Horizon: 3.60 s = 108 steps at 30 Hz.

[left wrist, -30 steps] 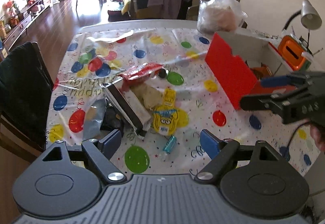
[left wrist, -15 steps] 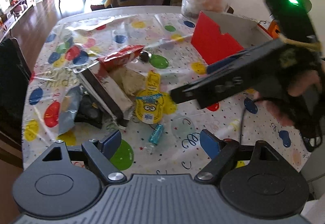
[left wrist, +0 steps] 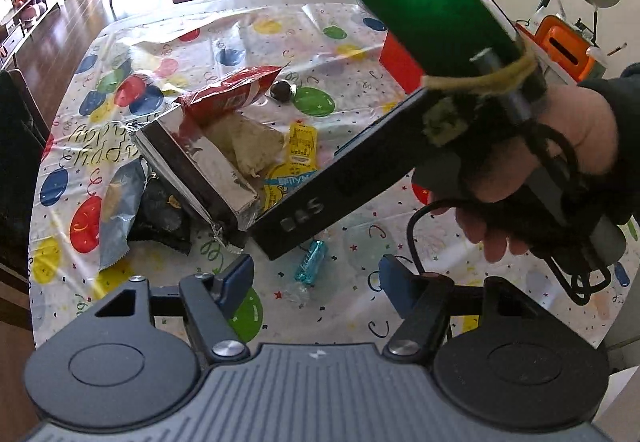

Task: Organize snacks
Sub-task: 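Grasp the teal wrapped candy with the left gripper while the right gripper grasps the yellow Minion pouch, then carry the teal candy and the Minion pouch over the open box with both tools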

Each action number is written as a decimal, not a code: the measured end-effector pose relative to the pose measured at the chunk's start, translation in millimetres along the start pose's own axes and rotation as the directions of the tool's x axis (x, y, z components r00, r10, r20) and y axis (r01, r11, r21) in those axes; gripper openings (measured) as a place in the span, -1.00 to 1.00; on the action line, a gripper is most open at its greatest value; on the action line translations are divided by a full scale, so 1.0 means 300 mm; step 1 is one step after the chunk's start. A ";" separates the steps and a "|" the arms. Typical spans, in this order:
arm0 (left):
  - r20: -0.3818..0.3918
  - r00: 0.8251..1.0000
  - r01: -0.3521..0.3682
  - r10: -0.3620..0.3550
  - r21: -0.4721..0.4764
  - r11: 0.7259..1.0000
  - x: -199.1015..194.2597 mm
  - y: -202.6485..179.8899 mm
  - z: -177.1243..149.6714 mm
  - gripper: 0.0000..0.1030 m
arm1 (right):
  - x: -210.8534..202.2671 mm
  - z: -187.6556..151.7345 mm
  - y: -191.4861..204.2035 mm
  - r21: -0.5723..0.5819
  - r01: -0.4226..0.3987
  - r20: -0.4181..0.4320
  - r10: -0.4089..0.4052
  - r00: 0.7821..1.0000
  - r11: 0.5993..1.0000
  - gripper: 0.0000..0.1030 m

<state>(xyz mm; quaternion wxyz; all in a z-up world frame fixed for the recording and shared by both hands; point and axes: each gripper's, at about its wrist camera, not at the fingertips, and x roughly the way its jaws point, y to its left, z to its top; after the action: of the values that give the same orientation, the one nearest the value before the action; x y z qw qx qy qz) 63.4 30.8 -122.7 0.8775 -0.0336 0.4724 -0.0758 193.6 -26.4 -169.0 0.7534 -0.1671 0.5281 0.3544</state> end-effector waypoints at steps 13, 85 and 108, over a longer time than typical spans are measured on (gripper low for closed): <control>-0.038 0.999 -0.019 0.020 0.047 0.999 0.057 0.002 0.010 0.18 | 0.022 -0.002 0.025 -0.007 0.068 -0.005 -0.069 0.998 0.998 0.53; 0.159 0.987 0.029 -0.036 0.044 0.999 -0.179 -0.361 0.328 -0.77 | -0.786 -0.368 -0.331 0.215 0.153 0.417 -0.232 0.879 0.965 -0.18; 0.017 1.000 0.013 -0.013 0.012 1.000 0.230 -0.697 0.701 -0.77 | -0.749 -0.452 -0.891 0.276 0.200 0.336 -0.290 0.896 0.940 -0.18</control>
<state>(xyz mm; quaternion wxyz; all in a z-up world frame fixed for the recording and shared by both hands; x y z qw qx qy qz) 255.2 -189.3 -36.2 0.8811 -0.0321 0.4643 -0.0842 248.8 -376.8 -48.6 0.8929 -0.0723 0.3883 0.2163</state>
